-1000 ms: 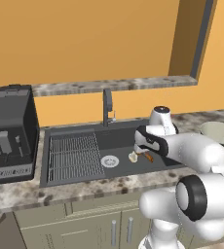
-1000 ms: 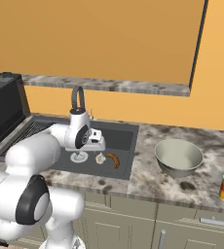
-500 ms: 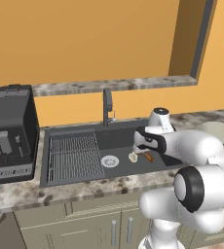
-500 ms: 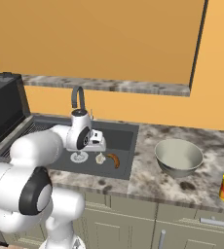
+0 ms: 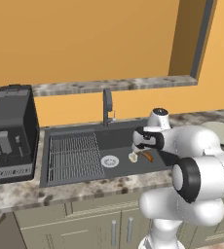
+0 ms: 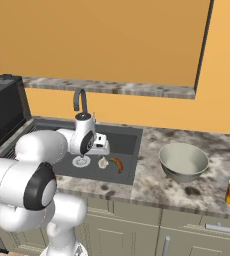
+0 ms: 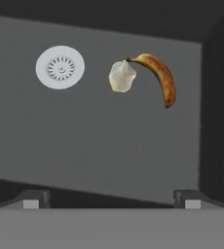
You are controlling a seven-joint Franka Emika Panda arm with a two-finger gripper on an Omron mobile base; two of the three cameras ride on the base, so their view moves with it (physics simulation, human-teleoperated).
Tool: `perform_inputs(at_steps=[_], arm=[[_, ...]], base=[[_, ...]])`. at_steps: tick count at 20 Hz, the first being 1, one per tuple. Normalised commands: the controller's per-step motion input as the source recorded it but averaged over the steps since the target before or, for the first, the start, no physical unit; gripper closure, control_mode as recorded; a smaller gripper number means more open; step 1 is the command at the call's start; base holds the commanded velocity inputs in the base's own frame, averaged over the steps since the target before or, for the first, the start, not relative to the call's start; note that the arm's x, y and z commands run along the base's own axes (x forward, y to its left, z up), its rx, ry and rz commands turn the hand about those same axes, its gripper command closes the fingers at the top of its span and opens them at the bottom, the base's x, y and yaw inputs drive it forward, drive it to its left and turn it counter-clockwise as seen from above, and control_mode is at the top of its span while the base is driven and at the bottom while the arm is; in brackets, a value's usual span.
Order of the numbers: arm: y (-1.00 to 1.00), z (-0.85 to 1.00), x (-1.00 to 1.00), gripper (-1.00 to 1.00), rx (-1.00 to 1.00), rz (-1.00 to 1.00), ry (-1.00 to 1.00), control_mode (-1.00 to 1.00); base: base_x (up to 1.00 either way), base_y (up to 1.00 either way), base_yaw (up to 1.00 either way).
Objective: Remove the garlic and banana from the sink. Then move the bowl and cup from the counter to the sink for washing.
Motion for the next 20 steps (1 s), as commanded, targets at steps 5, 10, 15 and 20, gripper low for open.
perform_inputs(at_steps=[5,10,15,20], arm=[[0.00,-0.06,0.11,-1.00,0.00,-0.02,-0.02,-1.00],[0.00,-0.02,0.09,-1.00,0.04,-0.02,0.00,-1.00],[0.00,0.00,0.09,-1.00,0.04,-0.01,0.00,-1.00],[0.01,-0.01,0.08,-1.00,0.01,0.00,0.00,-1.00]], base=[[0.00,0.00,0.00],[0.00,0.00,0.00],[0.00,0.00,0.00],[0.00,0.00,0.00]])
